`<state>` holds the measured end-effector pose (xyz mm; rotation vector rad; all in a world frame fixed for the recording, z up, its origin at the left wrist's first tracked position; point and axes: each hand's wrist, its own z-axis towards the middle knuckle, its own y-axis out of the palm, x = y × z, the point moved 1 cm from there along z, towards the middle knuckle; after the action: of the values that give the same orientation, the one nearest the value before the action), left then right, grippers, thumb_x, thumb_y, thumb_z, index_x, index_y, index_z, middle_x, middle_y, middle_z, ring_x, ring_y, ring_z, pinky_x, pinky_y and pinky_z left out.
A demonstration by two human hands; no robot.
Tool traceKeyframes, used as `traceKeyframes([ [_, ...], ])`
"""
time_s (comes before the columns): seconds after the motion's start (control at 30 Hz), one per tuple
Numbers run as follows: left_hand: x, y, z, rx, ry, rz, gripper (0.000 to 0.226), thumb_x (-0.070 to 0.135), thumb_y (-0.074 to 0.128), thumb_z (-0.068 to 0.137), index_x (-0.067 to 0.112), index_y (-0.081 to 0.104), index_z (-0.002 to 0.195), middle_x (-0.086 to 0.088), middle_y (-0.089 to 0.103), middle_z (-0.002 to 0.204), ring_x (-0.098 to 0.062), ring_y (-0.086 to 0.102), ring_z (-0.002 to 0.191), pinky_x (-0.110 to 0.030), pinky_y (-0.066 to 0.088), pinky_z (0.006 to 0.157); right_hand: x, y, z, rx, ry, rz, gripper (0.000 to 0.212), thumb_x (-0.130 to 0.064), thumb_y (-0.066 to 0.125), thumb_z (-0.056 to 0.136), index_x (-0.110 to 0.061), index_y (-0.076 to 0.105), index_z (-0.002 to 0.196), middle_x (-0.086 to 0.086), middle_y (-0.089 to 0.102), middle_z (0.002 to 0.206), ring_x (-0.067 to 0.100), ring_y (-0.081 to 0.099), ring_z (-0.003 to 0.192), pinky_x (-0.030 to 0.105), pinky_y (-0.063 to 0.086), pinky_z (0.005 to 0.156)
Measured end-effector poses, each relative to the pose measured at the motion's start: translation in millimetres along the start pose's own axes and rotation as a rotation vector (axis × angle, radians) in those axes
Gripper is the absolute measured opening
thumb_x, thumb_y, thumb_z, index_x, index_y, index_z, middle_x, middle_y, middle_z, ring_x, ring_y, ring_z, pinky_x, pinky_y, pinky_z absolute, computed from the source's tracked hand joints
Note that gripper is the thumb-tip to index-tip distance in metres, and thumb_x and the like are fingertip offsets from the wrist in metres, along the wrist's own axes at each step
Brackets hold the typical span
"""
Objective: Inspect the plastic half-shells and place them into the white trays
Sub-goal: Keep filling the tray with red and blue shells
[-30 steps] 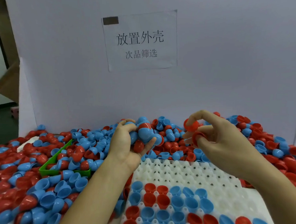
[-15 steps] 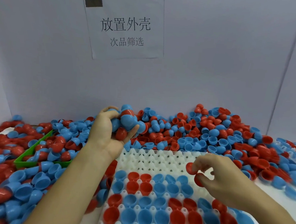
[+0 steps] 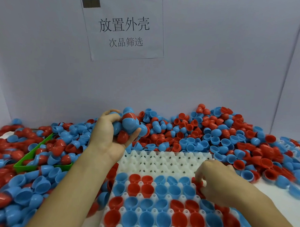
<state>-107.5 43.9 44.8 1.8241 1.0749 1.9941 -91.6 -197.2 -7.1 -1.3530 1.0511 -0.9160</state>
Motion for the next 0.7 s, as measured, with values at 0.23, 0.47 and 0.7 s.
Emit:
traceKeyframes([
  [0.23, 2, 0, 1, 0.012, 0.014, -0.004, 0.019, 0.007, 0.050, 0.095, 0.021, 0.055, 0.083, -0.011, 0.060, 0.096, -0.024, 0.065, 0.072, -0.035, 0.061, 0.054, -1, -23, 15, -0.174, -0.019, -0.004, 0.022, -0.021, 0.074, 0.087, -0.025, 0.073, 0.108, -0.008, 0.067, 0.104, 0.011, 0.061, 0.097, 0.031, 0.049, 0.093],
  [0.47, 2, -2, 1, 0.018, 0.018, -0.012, 0.018, 0.006, 0.052, 0.094, 0.020, 0.057, 0.084, -0.012, 0.062, 0.096, -0.024, 0.068, 0.068, -0.035, 0.059, 0.053, 1, -24, 28, -0.205, -0.065, 0.054, 0.010, -0.015, 0.076, 0.085, -0.021, 0.078, 0.093, -0.012, 0.072, 0.087, 0.006, 0.067, 0.079, 0.020, 0.058, 0.073],
  [0.7, 4, -1, 1, 0.030, 0.023, -0.019, 0.021, 0.005, 0.052, 0.093, 0.021, 0.058, 0.080, -0.012, 0.062, 0.096, -0.026, 0.065, 0.076, -0.036, 0.060, 0.053, -3, -32, 29, -0.057, -0.203, 0.114, 0.010, -0.022, 0.074, 0.088, -0.030, 0.074, 0.095, -0.015, 0.066, 0.083, 0.004, 0.063, 0.076, 0.018, 0.052, 0.065],
])
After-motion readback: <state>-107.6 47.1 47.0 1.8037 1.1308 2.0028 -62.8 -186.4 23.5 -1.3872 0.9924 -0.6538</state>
